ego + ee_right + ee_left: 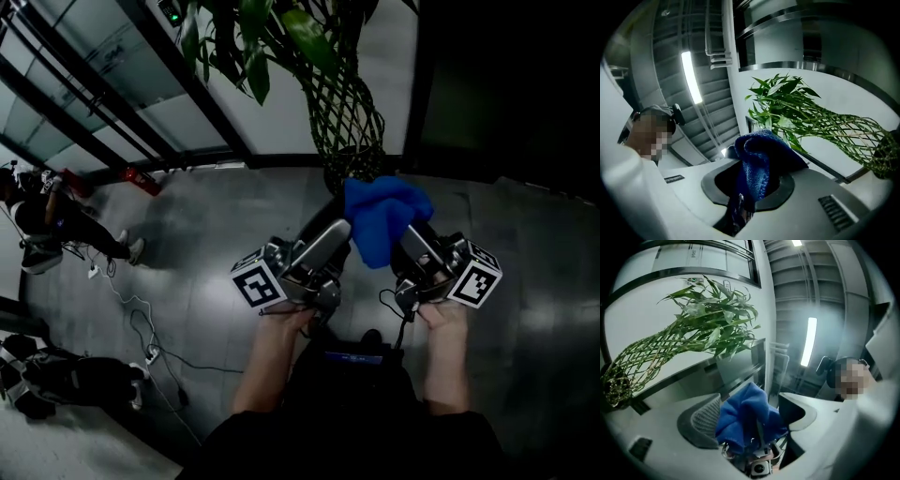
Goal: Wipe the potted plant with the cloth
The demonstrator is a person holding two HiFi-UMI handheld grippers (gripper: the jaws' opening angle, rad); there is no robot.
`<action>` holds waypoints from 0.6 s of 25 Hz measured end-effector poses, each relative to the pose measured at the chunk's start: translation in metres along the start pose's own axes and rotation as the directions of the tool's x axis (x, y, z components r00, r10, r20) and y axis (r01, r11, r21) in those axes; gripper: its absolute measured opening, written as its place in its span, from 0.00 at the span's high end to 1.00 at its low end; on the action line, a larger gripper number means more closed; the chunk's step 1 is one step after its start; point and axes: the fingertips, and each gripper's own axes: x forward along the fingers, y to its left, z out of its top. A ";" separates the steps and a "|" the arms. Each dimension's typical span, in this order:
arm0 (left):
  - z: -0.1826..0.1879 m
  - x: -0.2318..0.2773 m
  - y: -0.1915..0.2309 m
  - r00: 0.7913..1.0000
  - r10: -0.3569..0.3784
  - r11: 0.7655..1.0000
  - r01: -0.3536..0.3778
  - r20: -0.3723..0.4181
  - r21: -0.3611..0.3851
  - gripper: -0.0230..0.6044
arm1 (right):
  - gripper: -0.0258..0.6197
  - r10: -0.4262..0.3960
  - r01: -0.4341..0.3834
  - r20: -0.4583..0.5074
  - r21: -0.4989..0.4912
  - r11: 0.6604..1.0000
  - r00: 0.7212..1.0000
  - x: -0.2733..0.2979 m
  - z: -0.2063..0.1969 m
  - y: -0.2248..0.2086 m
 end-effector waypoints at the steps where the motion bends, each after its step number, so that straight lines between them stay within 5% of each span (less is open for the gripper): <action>1: 0.001 -0.001 -0.001 1.000 -0.004 1.000 0.004 -0.004 0.007 0.29 | 0.85 0.001 -0.001 0.007 0.006 1.000 1.000 0.001 -0.002 -0.001; 10: -0.035 0.007 -0.023 0.999 -0.039 0.999 0.039 -0.023 0.019 0.29 | 0.85 -0.016 0.016 0.048 0.003 1.000 0.999 -0.036 0.006 0.017; 15: -0.026 -0.011 -0.016 0.999 -0.039 0.999 0.039 -0.027 0.003 0.29 | 0.85 -0.016 0.016 0.031 -0.002 1.000 0.999 -0.020 -0.017 0.016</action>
